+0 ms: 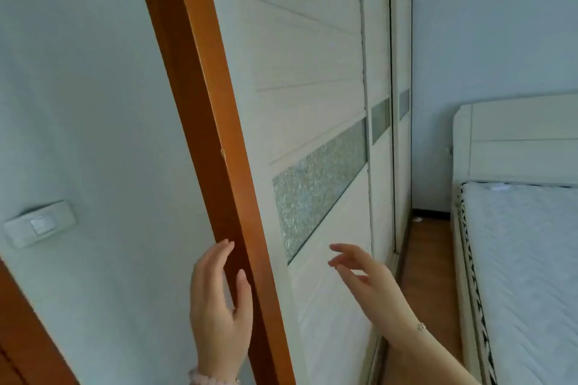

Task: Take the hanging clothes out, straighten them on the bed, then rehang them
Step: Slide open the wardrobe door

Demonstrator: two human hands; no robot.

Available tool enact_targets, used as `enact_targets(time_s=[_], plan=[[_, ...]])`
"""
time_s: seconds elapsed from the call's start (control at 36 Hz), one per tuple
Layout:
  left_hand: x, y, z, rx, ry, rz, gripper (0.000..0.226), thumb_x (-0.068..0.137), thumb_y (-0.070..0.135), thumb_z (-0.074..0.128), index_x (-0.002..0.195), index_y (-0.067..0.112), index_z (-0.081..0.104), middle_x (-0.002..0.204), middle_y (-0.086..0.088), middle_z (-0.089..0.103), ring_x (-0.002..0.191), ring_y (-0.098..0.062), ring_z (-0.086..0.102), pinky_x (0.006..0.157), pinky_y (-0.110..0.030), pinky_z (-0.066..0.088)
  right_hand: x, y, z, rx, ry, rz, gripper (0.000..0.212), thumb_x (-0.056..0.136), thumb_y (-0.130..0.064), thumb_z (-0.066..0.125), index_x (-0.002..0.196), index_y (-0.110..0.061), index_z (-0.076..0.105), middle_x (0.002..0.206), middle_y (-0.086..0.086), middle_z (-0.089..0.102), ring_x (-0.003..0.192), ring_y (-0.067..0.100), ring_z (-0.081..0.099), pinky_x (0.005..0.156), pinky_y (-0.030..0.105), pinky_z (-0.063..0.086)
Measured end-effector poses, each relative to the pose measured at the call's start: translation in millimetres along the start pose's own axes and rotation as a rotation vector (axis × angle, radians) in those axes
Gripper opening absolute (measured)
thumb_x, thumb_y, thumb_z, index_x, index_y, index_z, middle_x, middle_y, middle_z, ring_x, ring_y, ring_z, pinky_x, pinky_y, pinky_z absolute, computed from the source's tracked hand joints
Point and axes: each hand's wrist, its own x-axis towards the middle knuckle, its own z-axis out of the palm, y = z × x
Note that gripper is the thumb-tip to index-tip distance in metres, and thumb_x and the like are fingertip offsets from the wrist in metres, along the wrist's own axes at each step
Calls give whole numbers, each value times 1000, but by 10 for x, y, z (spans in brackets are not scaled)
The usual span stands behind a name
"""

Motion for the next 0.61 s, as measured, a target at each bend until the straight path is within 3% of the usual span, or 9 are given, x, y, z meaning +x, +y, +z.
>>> enact_targets(time_s=[0.08,0.17,0.25,0.31,0.39,0.44,0.53,0.61], plan=[[232,82,22,59,7,6,57,88,38,44,139,15,37,145,-9,44,131,-18,37,104,-40,35,261,-282,123,-12,46,-161,37,94,-14,51,111,-47,49,106,-21,62,105,-8,53,81,4,44],[367,46,148,140,-18,36,64,89,48,42,143,14,33,149,-4,32,132,-21,36,100,-49,34,488,-520,313,-141,102,-335,42,95,-20,48,121,-51,37,124,-26,47,114,-9,47,96,8,40],[401,-62,245,202,-38,46,66,96,62,25,144,17,32,145,-9,38,125,-30,54,90,-49,46,655,-585,478,-268,154,-474,49,96,-33,41,134,-55,19,130,-46,20,123,-22,22,103,0,18],[407,-107,282,214,-35,65,66,96,63,20,146,20,23,144,-10,37,125,-30,50,85,-49,53,756,-603,571,-309,146,-537,49,96,-40,35,137,-54,13,134,-52,8,127,-26,11,100,-5,10],[406,-138,304,207,-5,124,65,97,61,19,155,33,8,147,-7,34,126,-29,38,89,-46,48,891,-577,656,-342,165,-648,49,97,-37,34,142,-46,18,143,-45,7,136,-15,14,111,7,12],[405,-146,303,191,25,162,68,98,61,20,155,34,-2,160,2,21,129,-28,36,92,-43,44,947,-541,702,-359,162,-696,49,98,-33,33,143,-44,17,146,-42,8,140,-11,13,113,12,11],[374,-155,323,182,40,184,68,98,60,23,155,35,-3,163,22,-6,133,-27,33,96,-46,40,1001,-472,755,-368,128,-726,53,99,-32,31,145,-45,10,149,-38,6,141,-8,10,114,20,14],[347,-159,344,155,56,180,67,98,59,25,155,36,-2,162,25,-7,136,-25,32,98,-48,40,1050,-395,781,-477,173,-751,52,100,-32,29,148,-39,10,152,-25,10,143,-4,9,116,34,16]])
